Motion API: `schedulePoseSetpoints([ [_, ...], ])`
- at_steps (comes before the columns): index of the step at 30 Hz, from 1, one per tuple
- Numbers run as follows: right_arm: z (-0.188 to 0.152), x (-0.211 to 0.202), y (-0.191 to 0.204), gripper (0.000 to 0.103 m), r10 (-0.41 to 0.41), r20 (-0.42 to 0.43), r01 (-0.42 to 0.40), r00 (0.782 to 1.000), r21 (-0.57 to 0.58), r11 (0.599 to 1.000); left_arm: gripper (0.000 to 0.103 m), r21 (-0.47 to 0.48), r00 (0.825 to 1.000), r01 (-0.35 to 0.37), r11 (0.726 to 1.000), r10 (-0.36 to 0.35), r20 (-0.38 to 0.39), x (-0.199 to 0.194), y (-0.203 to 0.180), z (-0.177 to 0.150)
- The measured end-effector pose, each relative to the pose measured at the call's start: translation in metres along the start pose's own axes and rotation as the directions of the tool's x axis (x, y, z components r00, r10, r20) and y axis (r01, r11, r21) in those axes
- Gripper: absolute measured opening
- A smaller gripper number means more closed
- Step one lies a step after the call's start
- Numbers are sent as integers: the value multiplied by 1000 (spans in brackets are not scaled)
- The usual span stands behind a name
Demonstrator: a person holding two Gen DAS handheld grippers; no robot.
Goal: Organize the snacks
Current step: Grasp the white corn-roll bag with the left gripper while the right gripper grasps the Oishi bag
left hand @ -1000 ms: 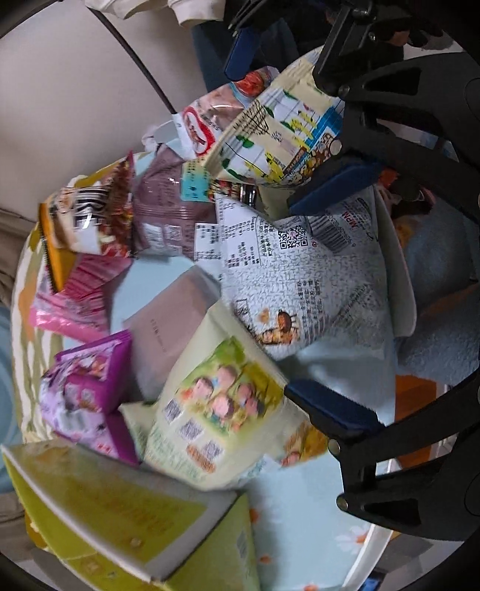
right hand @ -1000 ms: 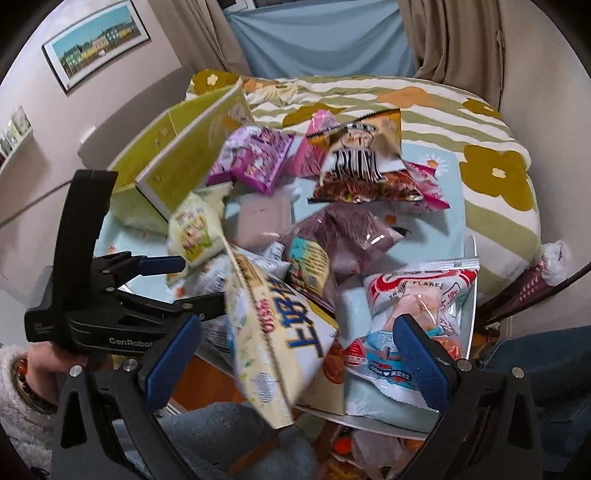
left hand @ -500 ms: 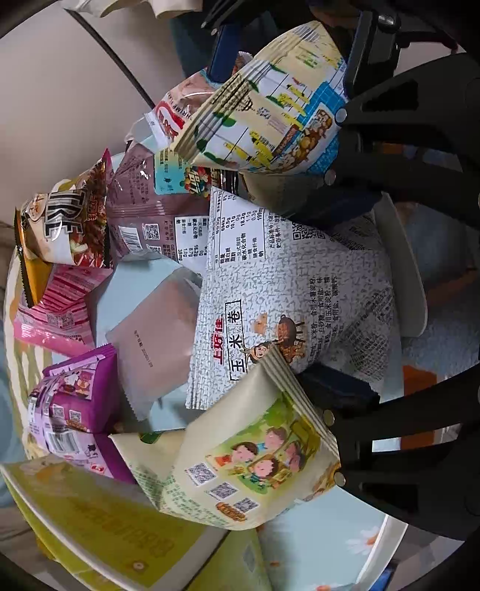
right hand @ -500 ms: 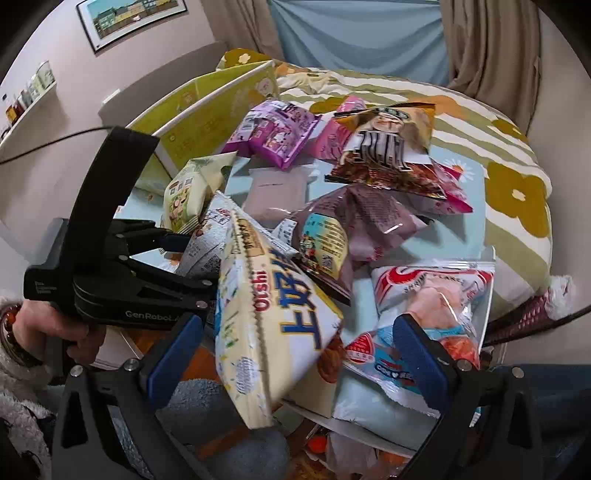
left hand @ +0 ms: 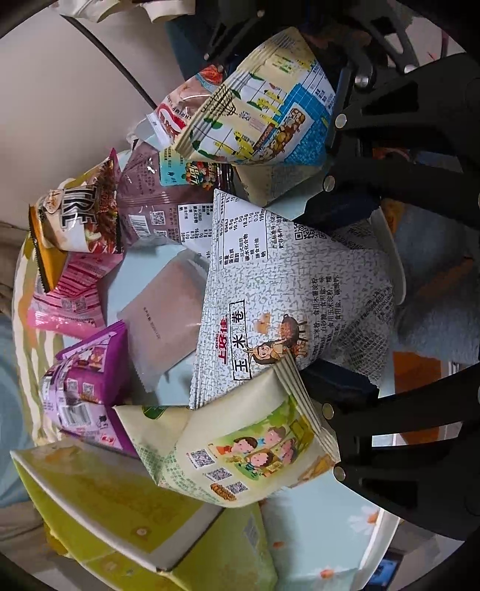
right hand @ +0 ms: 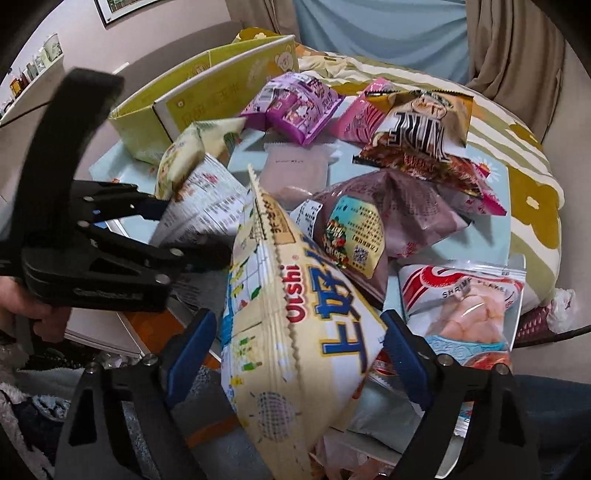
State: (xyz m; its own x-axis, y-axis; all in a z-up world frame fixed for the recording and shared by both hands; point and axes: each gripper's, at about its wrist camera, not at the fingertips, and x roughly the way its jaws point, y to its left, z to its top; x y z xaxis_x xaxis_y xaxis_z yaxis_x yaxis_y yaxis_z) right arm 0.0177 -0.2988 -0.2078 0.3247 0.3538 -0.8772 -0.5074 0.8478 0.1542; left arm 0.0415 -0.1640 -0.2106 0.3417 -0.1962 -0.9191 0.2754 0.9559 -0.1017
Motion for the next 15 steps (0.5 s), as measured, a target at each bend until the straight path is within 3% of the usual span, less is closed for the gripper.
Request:
schedulePoseSetpoints([
  [3,0,3,1,84,-4,-2,4,1000,8,1000,62,4,1000,-1,1000,1,9,-6,1,0],
  [5,-2,4,1,73,-2,-9,3,1000,15,1000,61,7,1000,-3,1000,3,16,-10,2,-1],
  [9,-1,2,5,64,-9,-7,10,1000,8,1000,61,11,999,-4,1000,4,36,-20,3,-1],
  [15,-1,-10,16,57,-9,13,9,1000,-23,1000,61,13,998,1,1000,-1,59,-34,2,-3],
])
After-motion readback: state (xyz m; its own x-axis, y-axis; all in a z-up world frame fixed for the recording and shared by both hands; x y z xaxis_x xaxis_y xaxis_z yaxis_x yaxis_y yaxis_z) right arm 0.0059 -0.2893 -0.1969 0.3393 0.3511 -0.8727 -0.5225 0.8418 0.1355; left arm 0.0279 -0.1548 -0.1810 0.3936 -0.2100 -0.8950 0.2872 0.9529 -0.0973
